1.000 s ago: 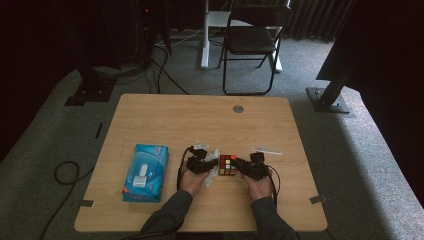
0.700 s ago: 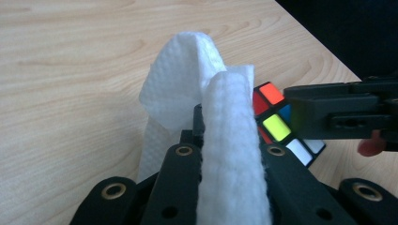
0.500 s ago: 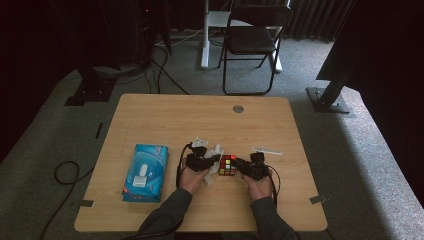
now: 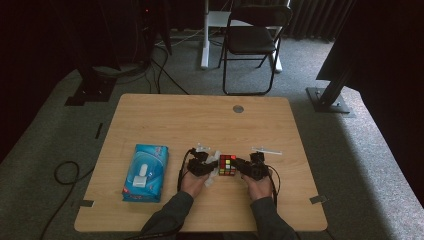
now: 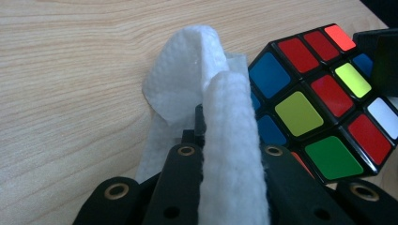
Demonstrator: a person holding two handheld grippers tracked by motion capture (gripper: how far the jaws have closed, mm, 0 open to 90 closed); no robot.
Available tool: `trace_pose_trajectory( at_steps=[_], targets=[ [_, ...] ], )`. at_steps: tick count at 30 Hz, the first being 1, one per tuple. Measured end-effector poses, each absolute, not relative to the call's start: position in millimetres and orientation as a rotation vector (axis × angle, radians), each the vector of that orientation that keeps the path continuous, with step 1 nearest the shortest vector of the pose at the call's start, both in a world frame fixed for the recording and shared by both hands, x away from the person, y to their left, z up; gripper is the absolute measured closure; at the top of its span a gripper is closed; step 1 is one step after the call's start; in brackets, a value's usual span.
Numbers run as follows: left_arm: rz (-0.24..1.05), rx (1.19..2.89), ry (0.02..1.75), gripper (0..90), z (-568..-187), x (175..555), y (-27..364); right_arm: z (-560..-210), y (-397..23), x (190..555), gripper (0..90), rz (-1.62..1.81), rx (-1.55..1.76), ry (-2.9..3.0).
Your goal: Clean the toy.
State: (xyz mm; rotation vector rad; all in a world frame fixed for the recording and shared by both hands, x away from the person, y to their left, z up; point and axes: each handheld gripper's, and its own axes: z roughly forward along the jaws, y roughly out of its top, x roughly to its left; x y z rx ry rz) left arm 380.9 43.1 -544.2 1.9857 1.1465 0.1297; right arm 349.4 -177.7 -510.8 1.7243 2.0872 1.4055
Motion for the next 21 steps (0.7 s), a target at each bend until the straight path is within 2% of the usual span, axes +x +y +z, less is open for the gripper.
trace_pose_trajectory(
  at_steps=[4, 9, 21],
  targets=[
    [0.153, 2.001, 1.142, 86.5, -543.6, 380.1, 41.8, -510.2, -177.7, 349.6, 64.3, 1.395, 1.725, 2.089],
    [0.176, 2.007, 1.150, 86.6, -543.1, 378.8, 47.4, -505.1, -179.5, 347.8, 56.3, 1.442, 1.695, 2.051],
    [0.224, 1.980, 1.176, 86.0, -544.6, 370.3, 73.6, -504.9, -197.3, 352.0, 52.3, 1.419, 1.749, 1.982]
  ],
)
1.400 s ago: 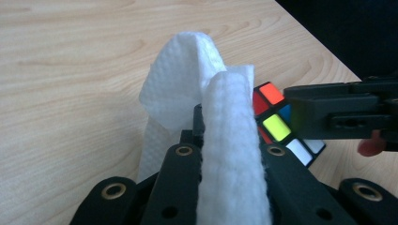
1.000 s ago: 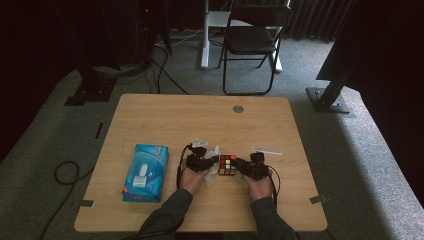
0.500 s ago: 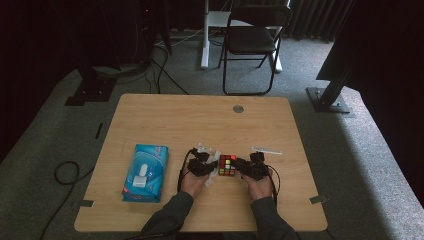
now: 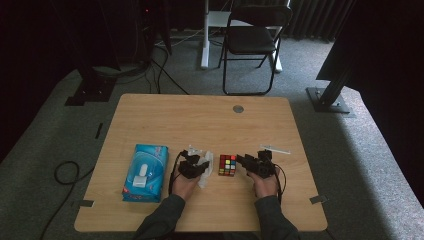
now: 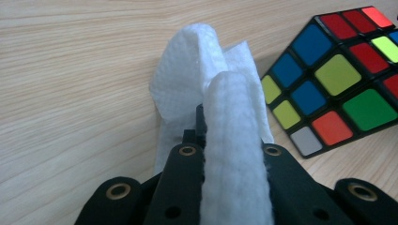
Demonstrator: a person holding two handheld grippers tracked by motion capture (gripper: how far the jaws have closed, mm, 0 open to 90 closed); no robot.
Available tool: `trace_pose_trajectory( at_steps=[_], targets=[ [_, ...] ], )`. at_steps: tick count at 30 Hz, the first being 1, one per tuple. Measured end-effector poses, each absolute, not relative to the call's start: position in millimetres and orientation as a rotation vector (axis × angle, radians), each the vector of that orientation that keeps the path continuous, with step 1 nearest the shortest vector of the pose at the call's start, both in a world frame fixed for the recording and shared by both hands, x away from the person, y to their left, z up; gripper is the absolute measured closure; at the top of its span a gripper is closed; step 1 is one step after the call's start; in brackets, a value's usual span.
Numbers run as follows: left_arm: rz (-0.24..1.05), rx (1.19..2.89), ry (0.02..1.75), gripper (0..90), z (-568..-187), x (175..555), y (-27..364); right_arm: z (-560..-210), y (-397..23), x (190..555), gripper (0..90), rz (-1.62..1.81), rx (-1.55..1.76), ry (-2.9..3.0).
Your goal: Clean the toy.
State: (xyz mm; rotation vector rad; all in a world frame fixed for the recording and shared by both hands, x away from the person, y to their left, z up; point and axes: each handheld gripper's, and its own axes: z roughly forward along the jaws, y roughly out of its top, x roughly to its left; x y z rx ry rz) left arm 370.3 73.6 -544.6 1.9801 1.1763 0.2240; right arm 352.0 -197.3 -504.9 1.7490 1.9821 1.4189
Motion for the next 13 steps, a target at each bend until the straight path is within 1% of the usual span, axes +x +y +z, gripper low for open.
trace_pose_trajectory(
  at_steps=[8, 13],
  targets=[
    [0.272, 1.983, 1.154, 85.3, -546.0, 366.2, 77.8, -511.2, -207.4, 355.8, 50.8, 1.350, 1.767, 1.967],
    [0.259, 1.978, 1.155, 85.0, -546.2, 366.8, 78.8, -515.4, -211.4, 357.8, 50.0, 1.303, 1.777, 1.961]
  ],
)
